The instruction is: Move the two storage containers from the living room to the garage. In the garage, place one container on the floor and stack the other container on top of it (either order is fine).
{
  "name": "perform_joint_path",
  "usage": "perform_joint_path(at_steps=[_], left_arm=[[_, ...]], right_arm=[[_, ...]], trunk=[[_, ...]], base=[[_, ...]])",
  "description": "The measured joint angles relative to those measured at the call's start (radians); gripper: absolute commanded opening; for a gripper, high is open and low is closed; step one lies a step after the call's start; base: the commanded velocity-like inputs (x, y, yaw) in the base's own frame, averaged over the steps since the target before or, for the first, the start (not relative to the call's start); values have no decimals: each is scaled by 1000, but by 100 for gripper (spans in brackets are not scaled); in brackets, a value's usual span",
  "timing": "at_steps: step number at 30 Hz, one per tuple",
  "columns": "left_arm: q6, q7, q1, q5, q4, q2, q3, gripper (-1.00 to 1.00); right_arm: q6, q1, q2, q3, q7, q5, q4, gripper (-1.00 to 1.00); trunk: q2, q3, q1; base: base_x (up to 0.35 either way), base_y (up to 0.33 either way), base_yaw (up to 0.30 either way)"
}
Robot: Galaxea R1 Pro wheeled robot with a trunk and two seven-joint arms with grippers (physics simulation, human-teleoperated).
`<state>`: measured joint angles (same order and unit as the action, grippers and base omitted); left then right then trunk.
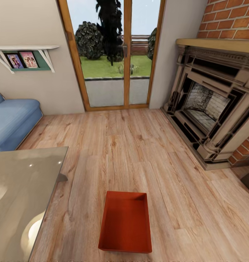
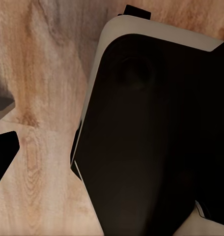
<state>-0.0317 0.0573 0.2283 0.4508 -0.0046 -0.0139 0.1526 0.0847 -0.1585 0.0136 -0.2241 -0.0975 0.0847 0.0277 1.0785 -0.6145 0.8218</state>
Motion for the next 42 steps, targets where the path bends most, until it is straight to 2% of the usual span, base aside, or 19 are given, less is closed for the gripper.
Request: perform_joint_path(at_steps=[42], left_arm=[[0, 0, 0, 0, 0, 0, 0, 100]], right_arm=[[6, 0, 0, -1, 0, 0, 1, 100]], trunk=[[0, -68, 0]], base=[[0, 0, 0]])
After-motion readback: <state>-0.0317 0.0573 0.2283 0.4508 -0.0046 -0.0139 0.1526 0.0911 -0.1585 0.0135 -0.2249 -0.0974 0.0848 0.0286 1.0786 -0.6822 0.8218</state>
